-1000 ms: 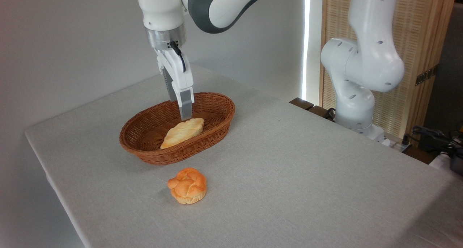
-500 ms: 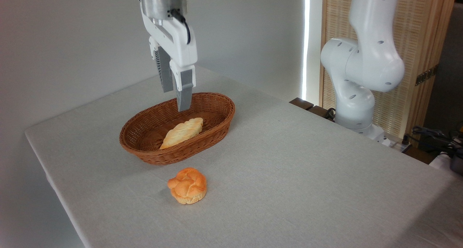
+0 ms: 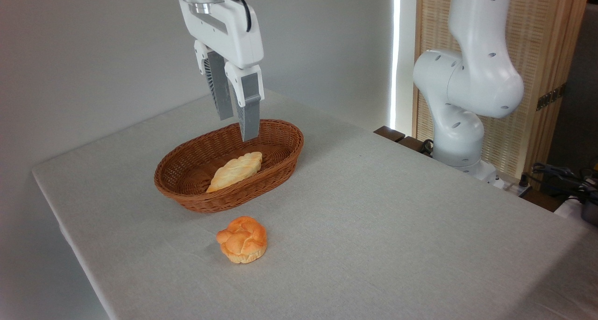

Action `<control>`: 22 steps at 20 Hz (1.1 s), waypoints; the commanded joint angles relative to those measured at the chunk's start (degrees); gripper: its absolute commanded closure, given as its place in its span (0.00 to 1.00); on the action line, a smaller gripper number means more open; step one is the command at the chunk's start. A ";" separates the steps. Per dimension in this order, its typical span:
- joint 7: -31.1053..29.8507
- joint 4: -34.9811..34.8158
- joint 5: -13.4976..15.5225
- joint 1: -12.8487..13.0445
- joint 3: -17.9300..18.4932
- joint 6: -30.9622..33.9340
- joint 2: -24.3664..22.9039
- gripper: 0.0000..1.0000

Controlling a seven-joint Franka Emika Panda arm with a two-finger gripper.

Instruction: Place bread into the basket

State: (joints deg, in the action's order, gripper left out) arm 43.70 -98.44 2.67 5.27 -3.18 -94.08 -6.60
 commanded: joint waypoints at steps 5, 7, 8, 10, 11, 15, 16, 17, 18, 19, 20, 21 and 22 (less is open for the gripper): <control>-0.02 2.38 -0.74 0.10 0.19 2.23 1.67 0.00; 0.07 2.37 -0.74 0.10 0.19 2.23 1.67 0.00; 0.15 2.29 -0.74 0.10 0.19 2.23 1.67 0.00; -0.02 2.29 -0.74 0.10 0.19 2.23 1.67 0.00; -0.11 2.29 -0.74 0.10 0.19 2.23 1.67 0.00; 0.15 2.29 -0.65 -1.31 0.19 2.23 1.59 0.00; 0.24 2.37 -0.65 -1.31 0.19 2.23 1.59 0.00; 0.33 2.29 -0.65 -1.31 0.19 2.23 1.59 0.00; 0.16 2.29 -0.65 -1.31 0.19 2.23 1.50 0.00; -0.11 2.29 -0.65 -1.40 0.19 2.23 1.50 0.00; -0.20 2.29 -0.65 -1.40 0.19 2.23 1.59 0.00; -0.02 2.29 -0.65 -1.40 0.19 2.23 1.59 0.00; 0.24 2.37 -0.65 -1.40 0.19 2.23 1.59 0.00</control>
State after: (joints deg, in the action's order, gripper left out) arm 43.70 -97.61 2.64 3.86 -3.16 -93.86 -5.51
